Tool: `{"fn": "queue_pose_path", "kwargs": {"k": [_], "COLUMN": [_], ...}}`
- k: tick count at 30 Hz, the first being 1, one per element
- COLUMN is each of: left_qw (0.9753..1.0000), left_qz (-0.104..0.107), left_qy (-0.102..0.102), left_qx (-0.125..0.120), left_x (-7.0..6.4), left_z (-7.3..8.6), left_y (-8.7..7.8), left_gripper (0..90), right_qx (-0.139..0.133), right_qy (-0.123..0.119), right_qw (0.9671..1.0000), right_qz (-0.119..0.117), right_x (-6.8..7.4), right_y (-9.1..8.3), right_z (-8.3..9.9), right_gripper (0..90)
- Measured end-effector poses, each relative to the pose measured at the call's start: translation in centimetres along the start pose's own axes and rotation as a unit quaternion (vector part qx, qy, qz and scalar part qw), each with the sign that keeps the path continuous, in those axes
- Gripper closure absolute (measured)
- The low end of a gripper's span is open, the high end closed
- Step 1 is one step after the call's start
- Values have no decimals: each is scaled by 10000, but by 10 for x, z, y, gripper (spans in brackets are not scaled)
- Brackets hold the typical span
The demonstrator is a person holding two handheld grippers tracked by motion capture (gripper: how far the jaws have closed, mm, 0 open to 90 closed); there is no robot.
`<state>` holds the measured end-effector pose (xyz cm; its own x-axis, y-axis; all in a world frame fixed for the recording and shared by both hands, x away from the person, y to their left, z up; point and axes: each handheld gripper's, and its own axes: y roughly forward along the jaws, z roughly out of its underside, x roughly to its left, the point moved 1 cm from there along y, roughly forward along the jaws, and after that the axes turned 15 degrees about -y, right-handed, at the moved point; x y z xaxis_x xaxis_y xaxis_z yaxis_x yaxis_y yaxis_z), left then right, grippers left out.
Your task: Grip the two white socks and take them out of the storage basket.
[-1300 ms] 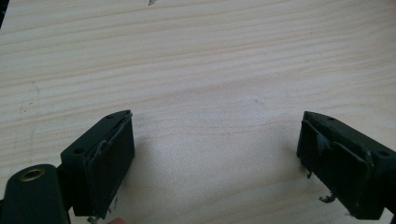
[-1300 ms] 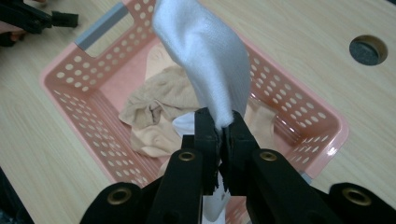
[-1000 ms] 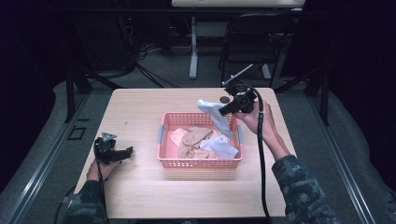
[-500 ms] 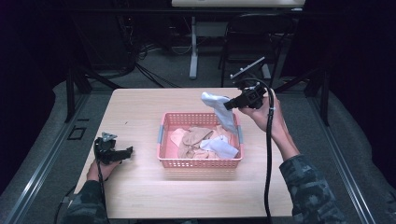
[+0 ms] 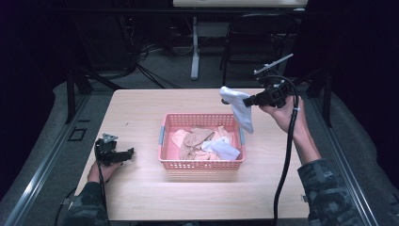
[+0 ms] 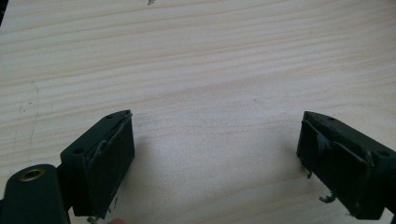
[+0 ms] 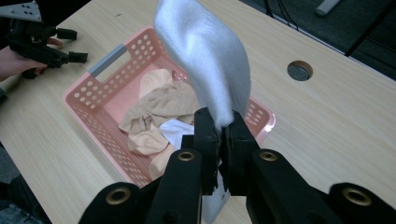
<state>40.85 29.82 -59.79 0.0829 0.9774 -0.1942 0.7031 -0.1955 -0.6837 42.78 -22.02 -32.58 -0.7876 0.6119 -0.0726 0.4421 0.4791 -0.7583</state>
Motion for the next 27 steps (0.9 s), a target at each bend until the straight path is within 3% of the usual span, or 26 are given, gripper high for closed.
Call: {"fn": "queue_pose_path", "kwargs": {"k": [13, 27], "left_qw": [10000, 10000], "left_qz": [0, 0], "left_qy": [1, 1], "left_qx": [-2, 0], "left_x": [0, 0], "left_z": [0, 0], "left_y": [0, 0], "left_gripper": [109, 109], "right_qx": [12, 84], "right_qy": [230, 400], "right_qw": [9995, 9985], "right_qz": [218, 363], "right_x": [-14, -24], "right_y": [-23, -35], "right_z": [25, 50], "right_gripper": [858, 857]}}
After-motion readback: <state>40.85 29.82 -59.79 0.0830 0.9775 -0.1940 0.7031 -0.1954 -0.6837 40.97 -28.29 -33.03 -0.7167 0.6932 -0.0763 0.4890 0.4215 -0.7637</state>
